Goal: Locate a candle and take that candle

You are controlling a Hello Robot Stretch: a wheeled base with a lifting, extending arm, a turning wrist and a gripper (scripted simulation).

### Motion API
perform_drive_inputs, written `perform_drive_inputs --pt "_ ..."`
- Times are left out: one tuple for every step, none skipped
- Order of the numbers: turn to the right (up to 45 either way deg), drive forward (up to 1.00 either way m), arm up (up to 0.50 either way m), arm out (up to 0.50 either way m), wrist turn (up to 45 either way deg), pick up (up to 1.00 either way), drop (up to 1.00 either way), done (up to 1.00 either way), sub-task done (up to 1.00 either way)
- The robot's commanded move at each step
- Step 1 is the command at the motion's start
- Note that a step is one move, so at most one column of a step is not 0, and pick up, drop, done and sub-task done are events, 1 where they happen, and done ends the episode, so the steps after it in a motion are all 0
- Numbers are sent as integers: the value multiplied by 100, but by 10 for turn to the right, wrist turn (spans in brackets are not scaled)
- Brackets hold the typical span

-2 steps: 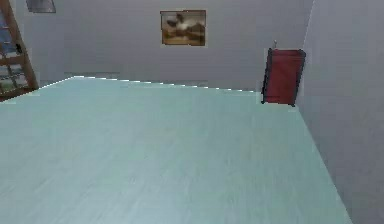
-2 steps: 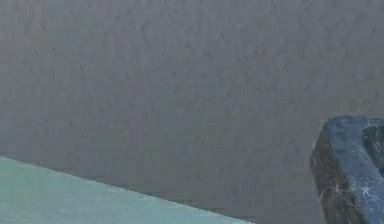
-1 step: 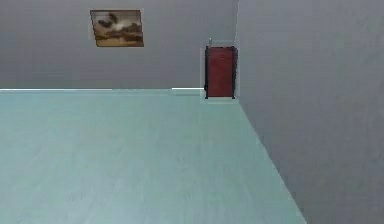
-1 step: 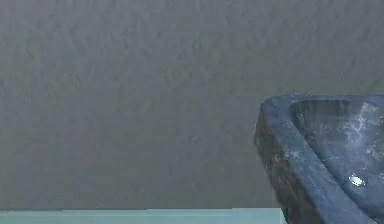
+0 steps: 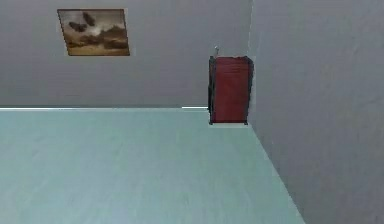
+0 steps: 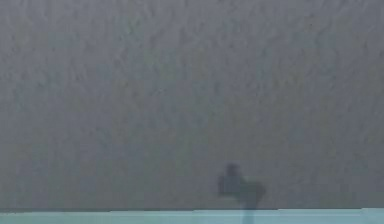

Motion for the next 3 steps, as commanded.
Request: perform_drive_inputs --pt "0 100 0 0 0 0 0 0 0" --pt "0 100 0 0 0 0 0 0 0" --pt "-120 0 0 0 0 0 0 0 0"
